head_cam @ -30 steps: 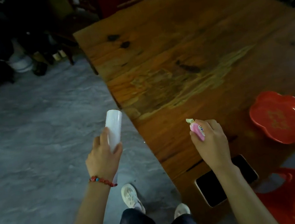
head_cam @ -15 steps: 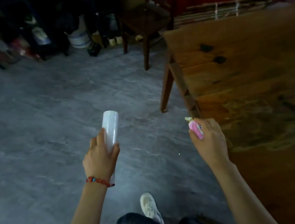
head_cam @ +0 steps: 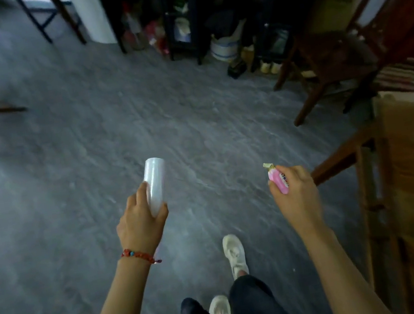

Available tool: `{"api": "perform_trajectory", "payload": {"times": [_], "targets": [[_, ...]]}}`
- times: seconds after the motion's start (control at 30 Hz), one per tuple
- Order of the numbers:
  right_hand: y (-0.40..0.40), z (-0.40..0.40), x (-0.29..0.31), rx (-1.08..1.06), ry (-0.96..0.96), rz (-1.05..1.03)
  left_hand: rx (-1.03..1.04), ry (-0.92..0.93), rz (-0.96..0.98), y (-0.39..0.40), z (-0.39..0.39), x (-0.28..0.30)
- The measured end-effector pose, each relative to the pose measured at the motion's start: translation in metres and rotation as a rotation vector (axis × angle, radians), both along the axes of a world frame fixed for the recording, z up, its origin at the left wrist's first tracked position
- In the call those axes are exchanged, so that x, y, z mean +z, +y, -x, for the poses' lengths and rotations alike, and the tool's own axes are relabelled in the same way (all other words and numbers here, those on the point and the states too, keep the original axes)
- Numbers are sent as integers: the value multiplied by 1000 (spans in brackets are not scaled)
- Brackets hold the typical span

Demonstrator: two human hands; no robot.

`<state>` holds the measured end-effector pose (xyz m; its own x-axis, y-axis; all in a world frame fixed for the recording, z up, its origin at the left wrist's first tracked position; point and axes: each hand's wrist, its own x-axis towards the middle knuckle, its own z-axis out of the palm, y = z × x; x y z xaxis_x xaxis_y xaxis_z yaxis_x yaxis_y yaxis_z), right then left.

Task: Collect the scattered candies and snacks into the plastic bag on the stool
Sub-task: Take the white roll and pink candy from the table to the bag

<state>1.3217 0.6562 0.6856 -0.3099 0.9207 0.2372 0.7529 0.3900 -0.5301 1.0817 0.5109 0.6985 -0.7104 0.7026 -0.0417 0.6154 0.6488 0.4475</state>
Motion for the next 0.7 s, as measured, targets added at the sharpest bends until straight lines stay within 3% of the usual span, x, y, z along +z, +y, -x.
{"api": "perform_trajectory", "payload": {"times": [0.4,0.7], "targets": [[160,159,7,340,58,-46,337,19,-39,74,95,2],[211,307,5,532,100,-33,523,15,-33,99,192,2]]}}
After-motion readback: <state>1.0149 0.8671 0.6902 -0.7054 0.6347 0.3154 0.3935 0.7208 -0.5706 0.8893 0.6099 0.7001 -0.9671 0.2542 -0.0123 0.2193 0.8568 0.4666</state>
